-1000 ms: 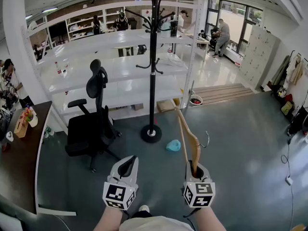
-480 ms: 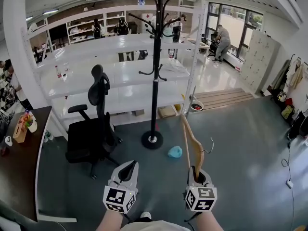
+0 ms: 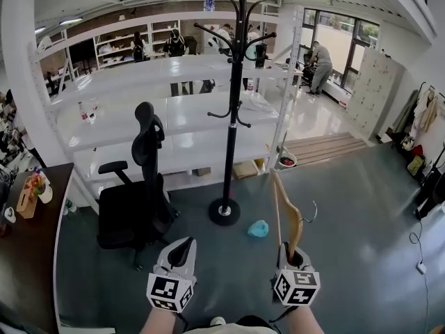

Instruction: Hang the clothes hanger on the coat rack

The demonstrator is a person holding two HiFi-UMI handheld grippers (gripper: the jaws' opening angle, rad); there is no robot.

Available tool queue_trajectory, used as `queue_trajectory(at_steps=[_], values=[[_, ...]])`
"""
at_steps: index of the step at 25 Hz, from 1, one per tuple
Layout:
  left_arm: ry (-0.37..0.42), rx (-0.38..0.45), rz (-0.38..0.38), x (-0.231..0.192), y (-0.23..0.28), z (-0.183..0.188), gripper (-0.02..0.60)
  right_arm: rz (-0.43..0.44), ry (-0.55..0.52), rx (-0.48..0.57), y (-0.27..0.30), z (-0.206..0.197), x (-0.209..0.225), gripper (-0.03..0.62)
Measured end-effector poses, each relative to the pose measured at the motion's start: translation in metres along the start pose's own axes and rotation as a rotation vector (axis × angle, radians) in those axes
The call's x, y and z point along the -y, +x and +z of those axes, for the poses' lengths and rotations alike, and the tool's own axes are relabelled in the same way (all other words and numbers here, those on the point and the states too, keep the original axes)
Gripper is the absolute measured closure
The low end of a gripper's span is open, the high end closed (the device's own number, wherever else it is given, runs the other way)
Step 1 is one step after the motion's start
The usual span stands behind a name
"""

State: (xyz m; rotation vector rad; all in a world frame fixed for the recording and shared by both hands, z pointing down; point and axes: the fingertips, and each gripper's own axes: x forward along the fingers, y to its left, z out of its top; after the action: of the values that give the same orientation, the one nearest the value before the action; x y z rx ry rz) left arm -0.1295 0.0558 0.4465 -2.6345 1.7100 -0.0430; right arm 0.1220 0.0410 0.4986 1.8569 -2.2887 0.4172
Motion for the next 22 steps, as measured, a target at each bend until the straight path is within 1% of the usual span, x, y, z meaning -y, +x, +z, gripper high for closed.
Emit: queue_trajectory(at_steps=[5, 10, 14, 22], values=[[0.000, 0.028, 0.028, -0.023, 0.008, 0.005, 0.581, 0.014, 0.039, -0.037, 0.026, -0.001, -0.005, 0.568], [-0.014, 0.002, 0.047, -0.043, 0.036, -0.006, 0.581, 0.009, 0.026, -0.045, 0.060, 0.005, 0.000, 0.568], [-0.015, -0.018, 0.055, -0.055, 0.071, -0.011, 0.581, 0.014, 0.034, -0.060, 0.097, 0.011, 0.013, 0.568], [-0.009, -0.011, 0.081, -0.085, 0.161, -0.009, 0.581, 0.034, 0.022, -0.044, 0.190, 0.044, 0.044, 0.568]])
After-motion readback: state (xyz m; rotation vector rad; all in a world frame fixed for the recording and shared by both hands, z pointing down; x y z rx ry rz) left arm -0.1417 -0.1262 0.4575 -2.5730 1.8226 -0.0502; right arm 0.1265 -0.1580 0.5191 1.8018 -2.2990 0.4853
